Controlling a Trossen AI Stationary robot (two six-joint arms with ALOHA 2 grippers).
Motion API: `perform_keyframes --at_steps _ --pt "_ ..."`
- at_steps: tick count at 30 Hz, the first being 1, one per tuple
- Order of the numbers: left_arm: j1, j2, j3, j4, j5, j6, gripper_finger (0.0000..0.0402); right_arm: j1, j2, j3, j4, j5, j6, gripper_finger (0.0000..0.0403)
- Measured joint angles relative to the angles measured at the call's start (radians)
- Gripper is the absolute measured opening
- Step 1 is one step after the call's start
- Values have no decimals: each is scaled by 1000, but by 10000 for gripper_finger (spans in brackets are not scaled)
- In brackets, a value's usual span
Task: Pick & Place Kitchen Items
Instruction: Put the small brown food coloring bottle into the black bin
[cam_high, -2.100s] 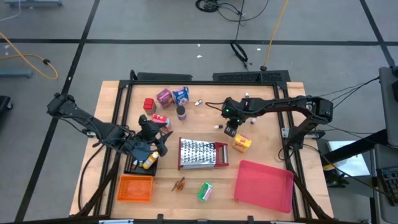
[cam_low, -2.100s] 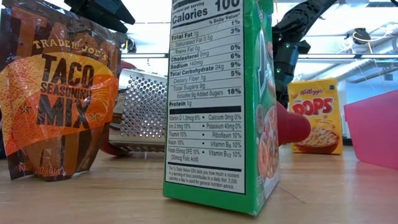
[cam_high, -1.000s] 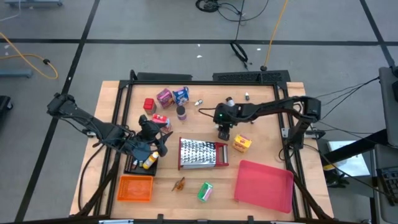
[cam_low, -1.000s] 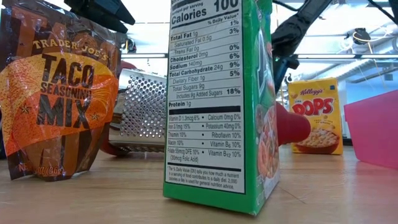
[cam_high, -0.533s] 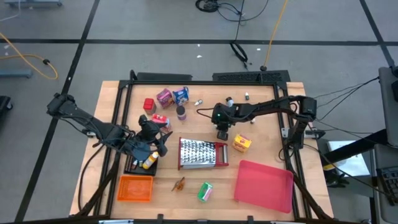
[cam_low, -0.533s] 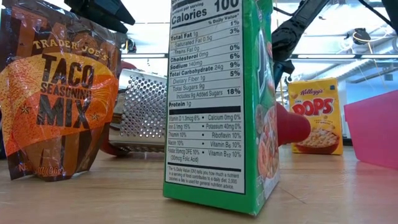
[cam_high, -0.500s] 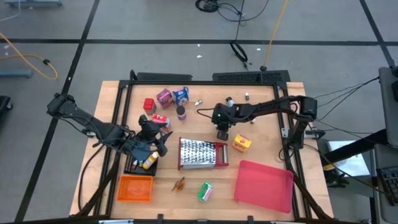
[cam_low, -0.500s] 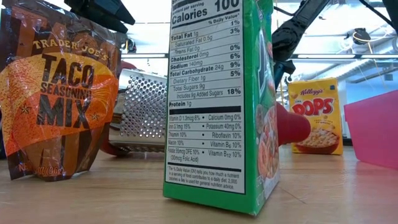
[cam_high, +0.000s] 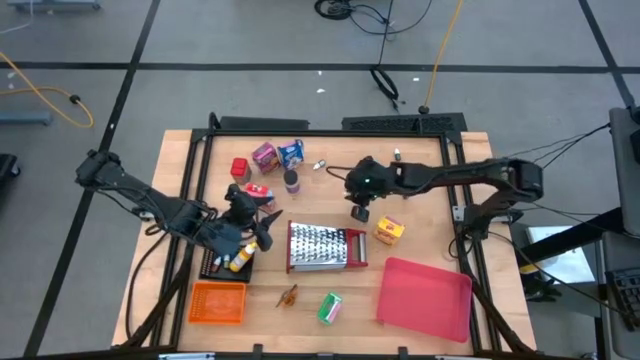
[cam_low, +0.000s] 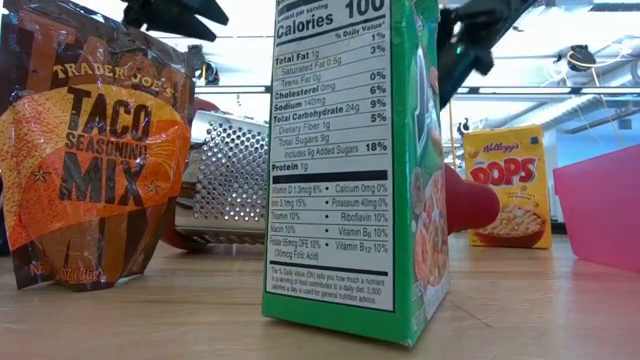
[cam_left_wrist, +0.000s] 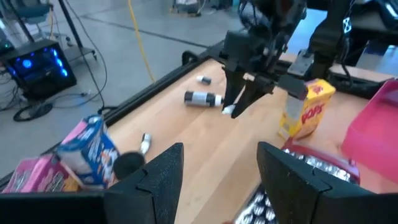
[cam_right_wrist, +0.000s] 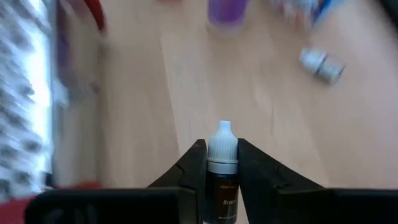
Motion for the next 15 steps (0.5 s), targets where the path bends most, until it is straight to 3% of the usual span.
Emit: perform_keyframes --at_steps 8,15 --pt "50 70 0 240 10 192 207 87 -144 0 145 -1 14 57" --pt "121 141 0 447 180 326 207 180 -212 0 252 -2 -29 57"
